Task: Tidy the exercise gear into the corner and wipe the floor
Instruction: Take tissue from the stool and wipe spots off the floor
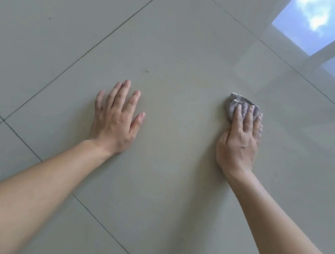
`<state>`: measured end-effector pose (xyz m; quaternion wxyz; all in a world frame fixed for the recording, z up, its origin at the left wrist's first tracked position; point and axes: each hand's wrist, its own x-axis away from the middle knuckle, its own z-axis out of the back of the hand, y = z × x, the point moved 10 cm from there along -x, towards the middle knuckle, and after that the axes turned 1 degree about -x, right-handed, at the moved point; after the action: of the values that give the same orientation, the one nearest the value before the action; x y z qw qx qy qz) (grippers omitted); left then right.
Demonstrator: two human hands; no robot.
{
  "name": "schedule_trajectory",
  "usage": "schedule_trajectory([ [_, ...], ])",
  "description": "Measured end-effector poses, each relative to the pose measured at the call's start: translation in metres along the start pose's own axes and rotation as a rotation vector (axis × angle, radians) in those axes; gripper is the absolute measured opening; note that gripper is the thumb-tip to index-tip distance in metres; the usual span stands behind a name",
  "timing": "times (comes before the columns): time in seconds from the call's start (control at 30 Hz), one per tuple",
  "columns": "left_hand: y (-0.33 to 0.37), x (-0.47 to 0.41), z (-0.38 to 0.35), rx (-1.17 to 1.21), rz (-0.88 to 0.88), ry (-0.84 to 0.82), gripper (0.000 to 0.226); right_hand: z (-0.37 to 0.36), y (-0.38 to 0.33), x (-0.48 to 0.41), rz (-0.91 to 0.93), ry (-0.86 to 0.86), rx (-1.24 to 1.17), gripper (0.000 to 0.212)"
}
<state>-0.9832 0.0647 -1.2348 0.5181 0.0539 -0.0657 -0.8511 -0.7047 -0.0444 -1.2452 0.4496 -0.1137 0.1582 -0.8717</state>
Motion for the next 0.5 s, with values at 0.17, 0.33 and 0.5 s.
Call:
schedule_trajectory([
  [0.17, 0.003, 0.063, -0.012, 0.000, 0.066, -0.076, 0.059, -0.034, -0.063, 0.076, 0.318, -0.110, -0.001, 0.060],
  [0.33, 0.004, 0.123, 0.013, 0.043, 0.207, -0.397, 0.051, -0.013, -0.069, 0.125, 0.320, -0.324, 0.103, 0.037],
  [0.5, 0.026, 0.125, 0.159, 0.008, 0.122, -0.383, 0.048, 0.123, -0.090, 0.112, 0.115, -0.383, 0.063, 0.031],
])
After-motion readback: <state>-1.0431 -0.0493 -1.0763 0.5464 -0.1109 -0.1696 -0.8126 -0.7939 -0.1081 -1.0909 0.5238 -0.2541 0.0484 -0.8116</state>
